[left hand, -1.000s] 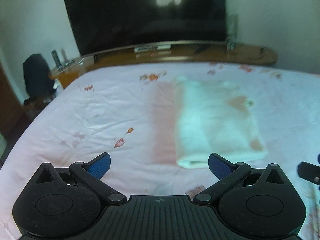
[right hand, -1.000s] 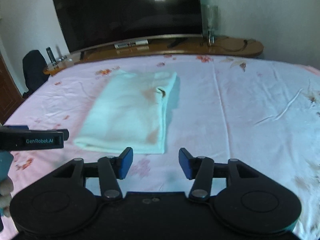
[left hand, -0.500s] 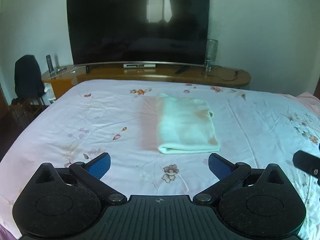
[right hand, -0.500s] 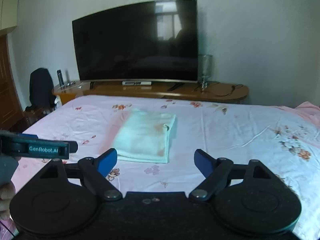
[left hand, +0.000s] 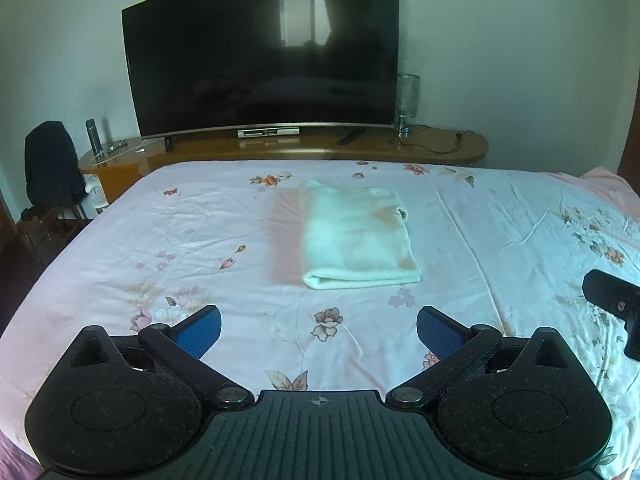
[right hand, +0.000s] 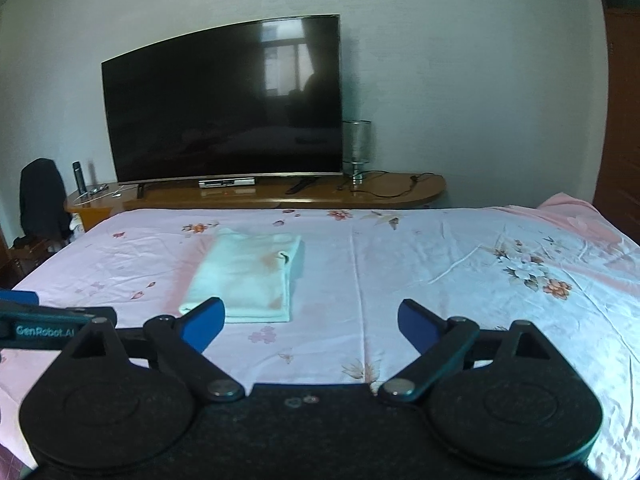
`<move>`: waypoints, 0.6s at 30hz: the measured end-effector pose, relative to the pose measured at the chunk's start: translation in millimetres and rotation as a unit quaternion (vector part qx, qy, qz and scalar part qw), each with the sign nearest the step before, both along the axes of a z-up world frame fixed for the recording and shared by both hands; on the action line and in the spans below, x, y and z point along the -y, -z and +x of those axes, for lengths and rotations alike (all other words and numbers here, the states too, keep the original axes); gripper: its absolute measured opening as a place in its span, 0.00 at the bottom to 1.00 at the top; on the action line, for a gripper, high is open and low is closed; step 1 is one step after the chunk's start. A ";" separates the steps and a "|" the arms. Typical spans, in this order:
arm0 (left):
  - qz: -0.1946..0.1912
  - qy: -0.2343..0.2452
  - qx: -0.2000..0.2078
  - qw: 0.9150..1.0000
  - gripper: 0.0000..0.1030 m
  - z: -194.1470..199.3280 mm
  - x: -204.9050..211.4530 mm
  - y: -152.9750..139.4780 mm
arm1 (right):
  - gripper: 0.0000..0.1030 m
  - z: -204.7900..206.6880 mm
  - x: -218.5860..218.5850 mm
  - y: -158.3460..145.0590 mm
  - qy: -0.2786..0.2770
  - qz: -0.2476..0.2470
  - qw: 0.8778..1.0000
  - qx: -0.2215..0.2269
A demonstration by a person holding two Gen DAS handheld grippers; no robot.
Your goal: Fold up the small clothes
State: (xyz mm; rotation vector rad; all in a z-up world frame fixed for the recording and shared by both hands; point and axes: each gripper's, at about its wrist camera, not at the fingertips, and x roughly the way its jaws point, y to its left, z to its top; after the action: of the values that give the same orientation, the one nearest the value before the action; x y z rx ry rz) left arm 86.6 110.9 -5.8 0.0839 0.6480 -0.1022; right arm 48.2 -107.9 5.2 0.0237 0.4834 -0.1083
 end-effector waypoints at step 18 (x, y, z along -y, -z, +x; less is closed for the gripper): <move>-0.007 -0.015 0.006 1.000 1.00 -0.3 -8.4 -6.1 | 0.95 4.4 3.0 3.6 0.034 -0.009 0.999 0.006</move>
State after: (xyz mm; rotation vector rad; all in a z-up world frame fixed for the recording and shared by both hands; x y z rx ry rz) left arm 86.3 119.3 0.3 0.0604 0.6368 -0.0777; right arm 52.6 -110.9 1.5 0.0229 0.4706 -0.1793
